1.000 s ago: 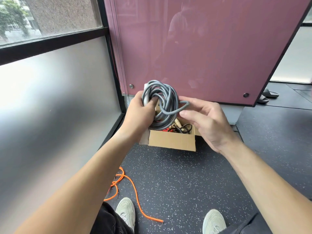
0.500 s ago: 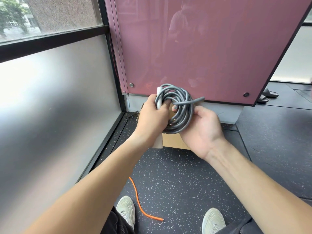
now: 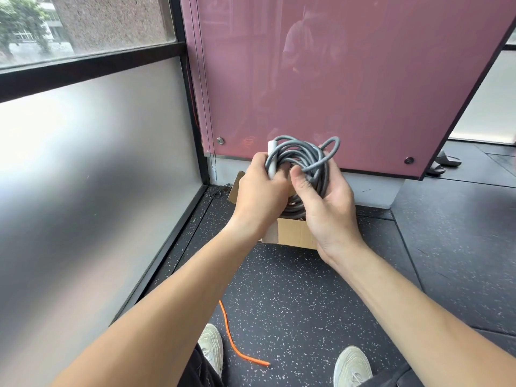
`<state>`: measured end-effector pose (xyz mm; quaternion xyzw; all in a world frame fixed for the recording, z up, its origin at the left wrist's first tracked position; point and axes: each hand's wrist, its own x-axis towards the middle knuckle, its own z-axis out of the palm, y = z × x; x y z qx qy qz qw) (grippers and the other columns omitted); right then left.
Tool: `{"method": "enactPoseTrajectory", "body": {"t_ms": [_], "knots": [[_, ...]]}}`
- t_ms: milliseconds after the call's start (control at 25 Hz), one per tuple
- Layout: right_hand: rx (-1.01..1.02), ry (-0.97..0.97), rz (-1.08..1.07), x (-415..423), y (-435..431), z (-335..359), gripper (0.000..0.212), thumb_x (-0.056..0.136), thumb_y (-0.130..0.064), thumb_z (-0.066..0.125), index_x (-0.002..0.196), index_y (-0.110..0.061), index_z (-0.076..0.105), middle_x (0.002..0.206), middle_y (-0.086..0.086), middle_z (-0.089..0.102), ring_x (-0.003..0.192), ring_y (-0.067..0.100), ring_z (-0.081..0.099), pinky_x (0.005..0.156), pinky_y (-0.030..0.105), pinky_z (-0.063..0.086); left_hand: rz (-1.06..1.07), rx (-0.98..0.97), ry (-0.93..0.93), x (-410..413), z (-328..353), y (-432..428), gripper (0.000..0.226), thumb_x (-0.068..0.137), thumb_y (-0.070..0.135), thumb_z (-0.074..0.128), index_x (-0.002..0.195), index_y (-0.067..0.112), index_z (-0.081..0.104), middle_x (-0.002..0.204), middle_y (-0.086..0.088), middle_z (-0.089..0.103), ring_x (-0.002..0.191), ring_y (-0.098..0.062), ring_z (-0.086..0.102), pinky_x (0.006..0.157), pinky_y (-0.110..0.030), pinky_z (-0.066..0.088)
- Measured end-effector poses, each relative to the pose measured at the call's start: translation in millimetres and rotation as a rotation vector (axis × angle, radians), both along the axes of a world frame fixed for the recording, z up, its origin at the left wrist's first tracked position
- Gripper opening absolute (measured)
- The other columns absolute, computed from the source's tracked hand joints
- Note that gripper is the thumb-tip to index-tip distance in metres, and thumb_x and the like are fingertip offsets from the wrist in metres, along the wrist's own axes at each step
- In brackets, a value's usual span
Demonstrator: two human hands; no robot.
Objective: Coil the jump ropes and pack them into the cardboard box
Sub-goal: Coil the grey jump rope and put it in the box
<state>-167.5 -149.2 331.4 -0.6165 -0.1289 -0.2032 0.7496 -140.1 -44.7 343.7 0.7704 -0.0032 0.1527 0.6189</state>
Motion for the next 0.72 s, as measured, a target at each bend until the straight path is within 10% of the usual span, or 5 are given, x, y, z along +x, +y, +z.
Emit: {"method": "enactPoseTrajectory", "body": {"t_ms": [160,320,600,720], "knots": [[-0.415,-0.051,-0.35,4.4,-7.6,-3.7,0.037,0.103,-0.037,0.049,0.132,-0.016,0.06,0.073,-0.017,0.065,0.067,-0.004,0.061,0.069,0.017,0.044,-0.008,-0.032,0.023,0.6,-1.0,-1.8,0.01,0.095,0.031,0.059,0.096,0.022,0.06,0.084,0.004,0.069,0.077,-0.013,0.065,0.071,-0.031,0.053],[-0.789,-0.207,-0.679,12.0,-19.3,-12.4,0.042,0.106,-0.038,0.044,0.138,-0.016,0.06,0.071,0.004,0.071,0.057,0.024,0.059,0.055,0.025,0.032,0.021,0.035,0.018,2.3,-4.9,-1.4,0.007,0.096,0.031,0.058,0.099,0.024,0.059,0.078,0.005,0.064,0.067,-0.013,0.058,0.058,-0.028,0.045],[-0.498,-0.023,-0.749,25.8,-65.6,10.7,0.044,0.107,-0.039,0.036,0.083,-0.014,0.064,0.064,-0.01,0.069,0.064,0.011,0.069,0.065,0.015,0.05,-0.085,0.01,0.064,10.8,-1.9,10.1,0.007,0.096,0.028,0.063,0.1,0.022,0.062,0.077,0.005,0.06,0.068,-0.014,0.059,0.063,-0.033,0.056],[-0.292,0.168,-0.7,31.2,-81.1,18.4,0.049,0.107,-0.044,0.031,0.074,-0.017,0.055,0.052,-0.002,0.067,0.055,0.02,0.068,0.062,0.033,0.057,-0.239,-0.044,0.089,4.3,1.6,0.1,0.007,0.097,0.02,0.063,0.104,0.017,0.062,0.077,-0.001,0.056,0.066,-0.015,0.057,0.056,-0.028,0.055]]}}
